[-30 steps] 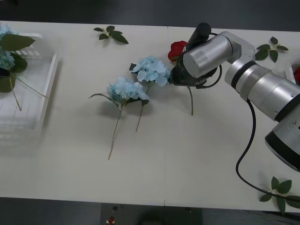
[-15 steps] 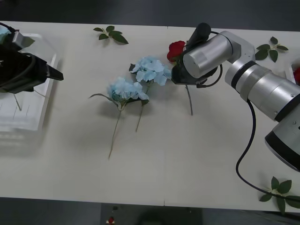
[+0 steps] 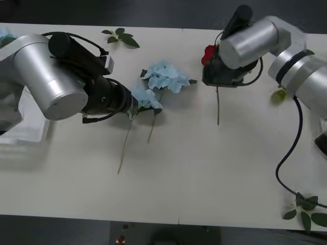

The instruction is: Put the red flowers into the right box and the blue flowers into the left box

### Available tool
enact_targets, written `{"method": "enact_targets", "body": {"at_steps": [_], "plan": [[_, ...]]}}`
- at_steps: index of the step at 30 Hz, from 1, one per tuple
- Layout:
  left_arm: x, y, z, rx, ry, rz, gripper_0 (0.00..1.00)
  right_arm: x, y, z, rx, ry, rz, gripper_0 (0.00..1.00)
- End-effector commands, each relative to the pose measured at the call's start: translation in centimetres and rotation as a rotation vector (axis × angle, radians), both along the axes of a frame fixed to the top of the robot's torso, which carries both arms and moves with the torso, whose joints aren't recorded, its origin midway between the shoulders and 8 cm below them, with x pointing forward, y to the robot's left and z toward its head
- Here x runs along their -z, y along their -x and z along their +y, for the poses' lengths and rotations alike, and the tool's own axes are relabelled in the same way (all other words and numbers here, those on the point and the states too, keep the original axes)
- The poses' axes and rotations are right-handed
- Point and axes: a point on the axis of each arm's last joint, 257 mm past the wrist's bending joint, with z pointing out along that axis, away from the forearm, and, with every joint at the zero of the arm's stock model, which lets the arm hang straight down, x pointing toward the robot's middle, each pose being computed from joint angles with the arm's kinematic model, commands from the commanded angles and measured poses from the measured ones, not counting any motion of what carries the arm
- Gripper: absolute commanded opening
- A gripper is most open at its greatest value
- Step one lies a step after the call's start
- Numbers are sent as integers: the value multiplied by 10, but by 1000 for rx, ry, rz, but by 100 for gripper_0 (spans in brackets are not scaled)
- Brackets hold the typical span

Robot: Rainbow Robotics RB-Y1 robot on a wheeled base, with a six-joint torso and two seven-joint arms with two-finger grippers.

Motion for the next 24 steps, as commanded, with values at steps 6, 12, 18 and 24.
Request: {"method": "enact_targets", "body": {"at_steps": [6,12,18,24], "plan": [[-7,3,-6,-40,-51,-2,100,-199,33,-98,54,-33,-87,0],[8,-1,9,-146,-95,59,100,-249,89,-174,132,10,-48,0],[26,-20,8,-165,-121,2,100,-258,133,-263,260,82,1,0],[53,-36,4,-168,-124,-41,100,-228,150,-335,265,219,49,0]]}}
